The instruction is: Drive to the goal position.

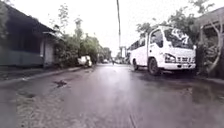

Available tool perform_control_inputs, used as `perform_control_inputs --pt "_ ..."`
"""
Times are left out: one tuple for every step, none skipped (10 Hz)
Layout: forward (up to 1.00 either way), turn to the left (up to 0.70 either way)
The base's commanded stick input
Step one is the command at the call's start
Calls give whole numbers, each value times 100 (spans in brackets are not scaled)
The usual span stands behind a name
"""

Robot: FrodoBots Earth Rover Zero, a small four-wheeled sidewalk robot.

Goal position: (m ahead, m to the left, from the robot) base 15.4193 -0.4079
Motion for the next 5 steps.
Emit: perform_control_inputs --pt "100 0" --pt "100 0" --pt "100 0" --pt "100 0" --pt "100 0"
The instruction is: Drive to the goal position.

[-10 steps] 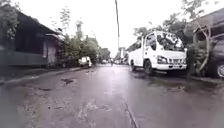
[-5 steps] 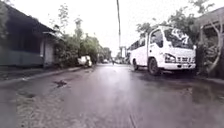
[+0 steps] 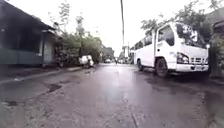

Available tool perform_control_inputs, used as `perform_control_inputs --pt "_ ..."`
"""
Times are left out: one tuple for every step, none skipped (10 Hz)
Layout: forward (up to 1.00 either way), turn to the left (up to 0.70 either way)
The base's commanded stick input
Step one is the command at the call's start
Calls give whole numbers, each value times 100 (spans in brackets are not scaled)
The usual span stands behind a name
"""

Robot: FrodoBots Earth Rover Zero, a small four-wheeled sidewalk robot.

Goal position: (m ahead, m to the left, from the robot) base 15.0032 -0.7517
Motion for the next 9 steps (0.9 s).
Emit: perform_control_inputs --pt "100 0" --pt "100 0" --pt "100 0" --pt "100 0" --pt "100 0" --pt "100 0" --pt "100 0" --pt "100 0" --pt "100 0"
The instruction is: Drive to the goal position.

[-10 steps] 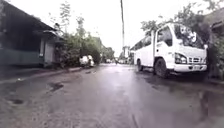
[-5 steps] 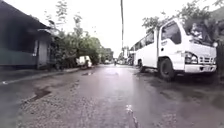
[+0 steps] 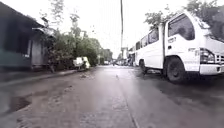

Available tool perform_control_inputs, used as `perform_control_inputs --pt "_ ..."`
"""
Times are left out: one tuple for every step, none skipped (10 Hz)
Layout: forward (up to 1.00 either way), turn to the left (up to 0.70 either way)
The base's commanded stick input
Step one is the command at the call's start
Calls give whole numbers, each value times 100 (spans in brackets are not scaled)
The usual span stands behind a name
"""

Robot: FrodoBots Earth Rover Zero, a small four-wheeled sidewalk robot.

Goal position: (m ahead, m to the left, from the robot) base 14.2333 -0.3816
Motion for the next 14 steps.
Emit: perform_control_inputs --pt "100 0" --pt "100 0" --pt "100 0" --pt "100 0" --pt "100 0" --pt "100 0" --pt "100 0" --pt "100 0" --pt "100 0" --pt "100 0" --pt "100 0" --pt "100 0" --pt "100 0" --pt "100 0"
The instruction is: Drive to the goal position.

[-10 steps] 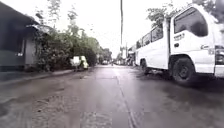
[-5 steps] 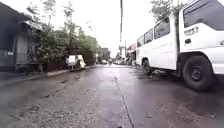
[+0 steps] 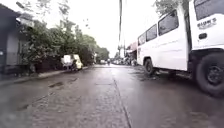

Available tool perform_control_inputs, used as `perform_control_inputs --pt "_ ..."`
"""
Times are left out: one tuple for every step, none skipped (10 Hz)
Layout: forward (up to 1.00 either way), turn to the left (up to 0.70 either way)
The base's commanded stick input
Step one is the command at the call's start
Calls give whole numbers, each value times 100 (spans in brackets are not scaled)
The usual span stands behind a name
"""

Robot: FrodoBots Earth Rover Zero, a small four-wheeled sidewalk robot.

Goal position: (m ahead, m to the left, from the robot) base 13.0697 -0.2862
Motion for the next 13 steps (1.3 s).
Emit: perform_control_inputs --pt "100 0" --pt "100 0" --pt "100 0" --pt "100 0" --pt "100 0" --pt "100 0" --pt "100 0" --pt "100 0" --pt "100 0" --pt "100 0" --pt "100 0" --pt "100 0" --pt "100 0"
